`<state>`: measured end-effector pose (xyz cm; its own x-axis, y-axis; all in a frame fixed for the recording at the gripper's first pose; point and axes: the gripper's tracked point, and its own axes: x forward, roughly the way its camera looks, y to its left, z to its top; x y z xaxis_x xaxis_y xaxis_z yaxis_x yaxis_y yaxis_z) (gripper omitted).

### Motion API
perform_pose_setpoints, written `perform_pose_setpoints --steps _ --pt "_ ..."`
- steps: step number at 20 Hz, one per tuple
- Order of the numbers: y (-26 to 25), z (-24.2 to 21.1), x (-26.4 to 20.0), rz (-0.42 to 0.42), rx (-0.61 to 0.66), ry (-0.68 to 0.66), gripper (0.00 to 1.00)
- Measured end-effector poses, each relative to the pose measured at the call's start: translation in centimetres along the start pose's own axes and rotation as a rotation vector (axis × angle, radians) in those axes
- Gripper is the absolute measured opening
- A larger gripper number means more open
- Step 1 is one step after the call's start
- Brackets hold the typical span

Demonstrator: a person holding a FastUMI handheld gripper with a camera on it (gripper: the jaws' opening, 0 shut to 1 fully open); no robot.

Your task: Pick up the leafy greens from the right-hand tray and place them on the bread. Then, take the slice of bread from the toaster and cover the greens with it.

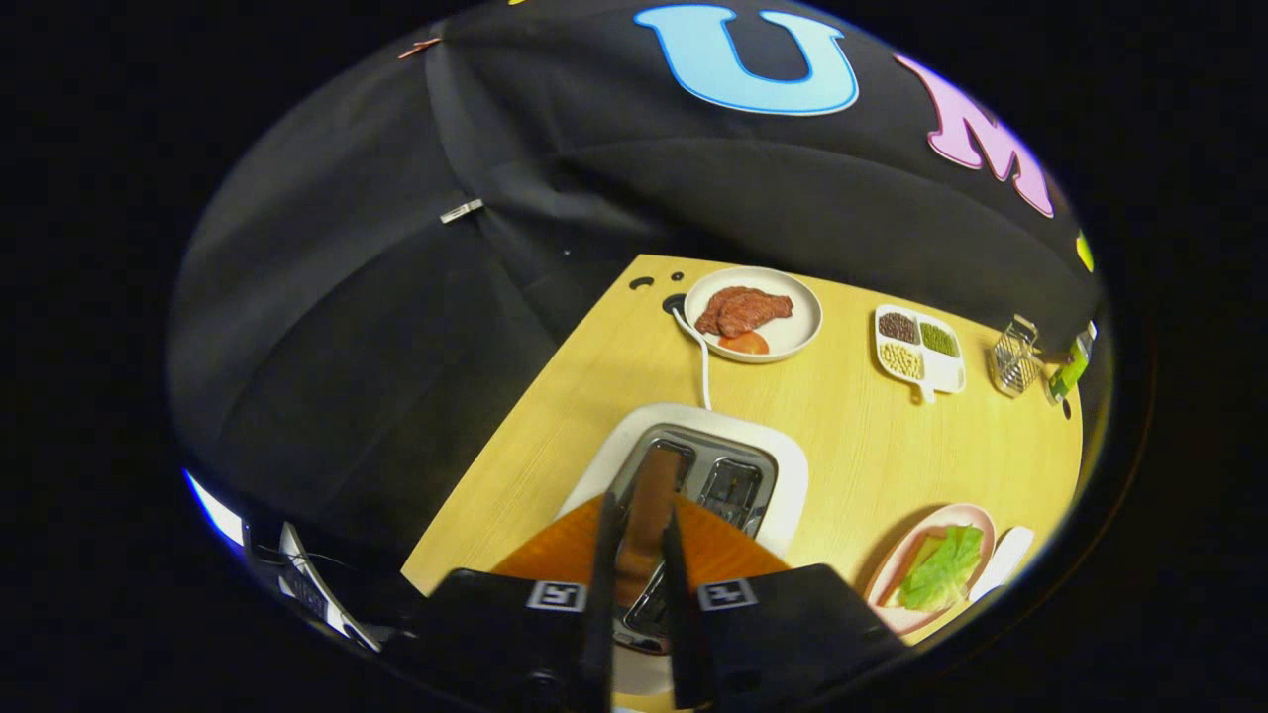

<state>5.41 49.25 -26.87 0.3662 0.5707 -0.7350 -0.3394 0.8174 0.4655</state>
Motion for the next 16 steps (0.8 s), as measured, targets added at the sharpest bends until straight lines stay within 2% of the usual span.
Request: perform_pose_setpoints --steps 1,2,7,16 --pt "0.1 0.1 -0.1 -0.007 0.024 0.004 0.19" --pt "-0.1 0.2 -0.1 -0.009 0.038 0.01 0.15" --pt "1.0 1.5 -2.4 0.037 0.027 -0.034 0.15" --pt "1.7 6.6 -11.0 0.182 0.033 -0.198 0.15"
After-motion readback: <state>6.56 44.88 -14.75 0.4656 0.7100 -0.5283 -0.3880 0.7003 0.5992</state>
